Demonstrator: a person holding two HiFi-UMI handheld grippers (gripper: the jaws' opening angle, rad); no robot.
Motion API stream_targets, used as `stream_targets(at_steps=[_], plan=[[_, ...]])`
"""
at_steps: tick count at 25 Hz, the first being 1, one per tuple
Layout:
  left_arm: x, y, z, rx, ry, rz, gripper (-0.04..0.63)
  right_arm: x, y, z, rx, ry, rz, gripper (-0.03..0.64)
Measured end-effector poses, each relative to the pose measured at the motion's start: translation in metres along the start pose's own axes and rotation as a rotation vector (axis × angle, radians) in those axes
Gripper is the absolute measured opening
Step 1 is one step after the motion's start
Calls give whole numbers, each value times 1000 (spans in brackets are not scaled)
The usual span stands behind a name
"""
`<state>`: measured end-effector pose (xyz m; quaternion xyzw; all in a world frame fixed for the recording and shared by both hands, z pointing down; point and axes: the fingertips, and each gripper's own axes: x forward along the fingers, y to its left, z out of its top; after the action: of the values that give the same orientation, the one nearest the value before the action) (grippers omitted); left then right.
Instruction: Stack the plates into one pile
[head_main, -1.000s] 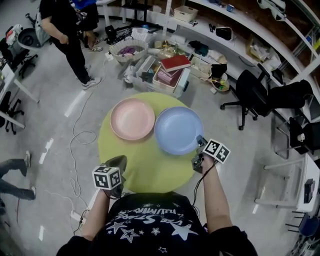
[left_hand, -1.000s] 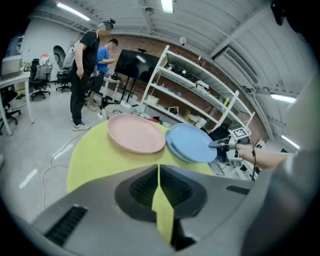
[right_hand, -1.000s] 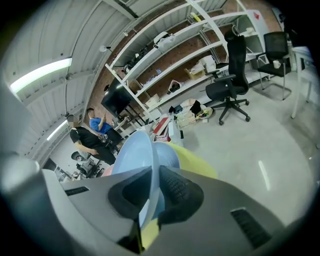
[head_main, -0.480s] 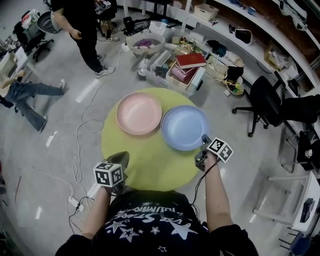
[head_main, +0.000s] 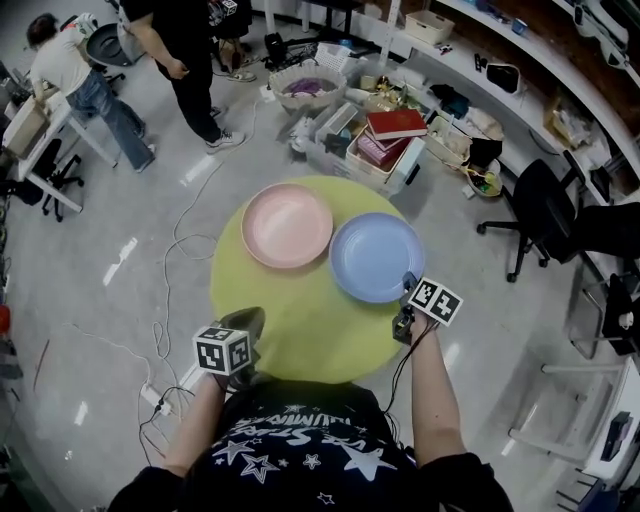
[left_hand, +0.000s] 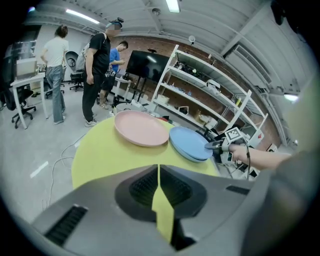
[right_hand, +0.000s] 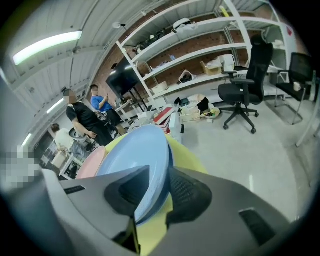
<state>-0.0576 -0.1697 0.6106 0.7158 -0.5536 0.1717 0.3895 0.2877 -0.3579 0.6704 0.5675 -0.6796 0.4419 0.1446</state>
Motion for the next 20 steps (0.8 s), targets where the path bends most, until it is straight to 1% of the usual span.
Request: stream_targets(at_steps=[2,5,9,14,20], plan=[[-1,-3,3,16,3,-3,23,0,6,1,-36,0,4,142],[-1,-4,9,25,-2,-7,23,-1,10,1,-77,0,-2,183],[0,-3,10,31,-2,-9,23,-4,7,4,-108,-38,-46,239],[0,3,16,26,-7,-6,23,-10,14,13,-133,-70,-33,239],[-4,20,26,14,-33,-2,23,-17,38,16,-164,-102,-14,239]])
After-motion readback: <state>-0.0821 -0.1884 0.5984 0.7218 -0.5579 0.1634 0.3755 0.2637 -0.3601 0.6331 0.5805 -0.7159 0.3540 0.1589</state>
